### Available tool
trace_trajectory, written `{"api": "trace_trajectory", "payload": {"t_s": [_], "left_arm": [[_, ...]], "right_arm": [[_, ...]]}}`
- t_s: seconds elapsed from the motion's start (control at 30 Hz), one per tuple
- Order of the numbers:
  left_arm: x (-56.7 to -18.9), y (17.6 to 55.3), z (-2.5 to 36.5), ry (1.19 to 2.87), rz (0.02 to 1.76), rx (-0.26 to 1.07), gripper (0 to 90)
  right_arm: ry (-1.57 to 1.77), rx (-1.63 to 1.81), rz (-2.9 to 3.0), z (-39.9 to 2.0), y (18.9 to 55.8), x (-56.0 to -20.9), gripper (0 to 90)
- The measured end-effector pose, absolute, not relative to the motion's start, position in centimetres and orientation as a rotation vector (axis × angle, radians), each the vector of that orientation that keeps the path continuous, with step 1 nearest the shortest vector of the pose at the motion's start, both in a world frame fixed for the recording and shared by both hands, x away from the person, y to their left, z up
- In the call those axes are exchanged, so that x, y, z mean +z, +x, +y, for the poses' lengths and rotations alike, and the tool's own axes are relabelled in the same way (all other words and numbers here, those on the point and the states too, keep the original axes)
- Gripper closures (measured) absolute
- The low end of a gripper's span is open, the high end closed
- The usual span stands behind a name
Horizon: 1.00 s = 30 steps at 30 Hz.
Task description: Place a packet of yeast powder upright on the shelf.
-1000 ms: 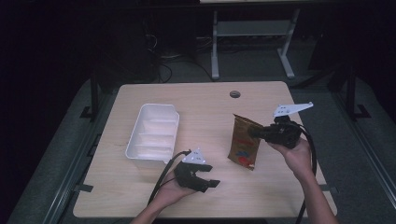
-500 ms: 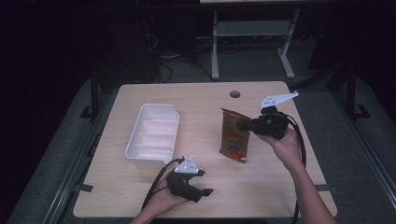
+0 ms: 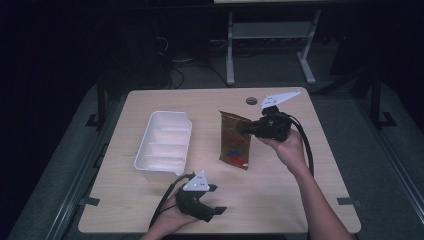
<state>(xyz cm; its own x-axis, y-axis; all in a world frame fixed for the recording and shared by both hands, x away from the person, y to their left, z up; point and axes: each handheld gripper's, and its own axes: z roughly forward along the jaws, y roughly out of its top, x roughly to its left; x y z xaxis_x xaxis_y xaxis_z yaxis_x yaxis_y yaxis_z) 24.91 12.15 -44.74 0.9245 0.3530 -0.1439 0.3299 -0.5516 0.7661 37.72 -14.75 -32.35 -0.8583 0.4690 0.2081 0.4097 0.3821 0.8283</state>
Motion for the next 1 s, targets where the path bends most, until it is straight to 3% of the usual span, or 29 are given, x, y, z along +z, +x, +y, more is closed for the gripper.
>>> {"api": "trace_trajectory", "payload": {"t_s": [1.0], "left_arm": [[-44.6,24.0,12.5,2.214,0.438,0.077,24.0]], "right_arm": [[0.694,1.598,2.604,-8.6,39.0,-30.1,85.0]]}}
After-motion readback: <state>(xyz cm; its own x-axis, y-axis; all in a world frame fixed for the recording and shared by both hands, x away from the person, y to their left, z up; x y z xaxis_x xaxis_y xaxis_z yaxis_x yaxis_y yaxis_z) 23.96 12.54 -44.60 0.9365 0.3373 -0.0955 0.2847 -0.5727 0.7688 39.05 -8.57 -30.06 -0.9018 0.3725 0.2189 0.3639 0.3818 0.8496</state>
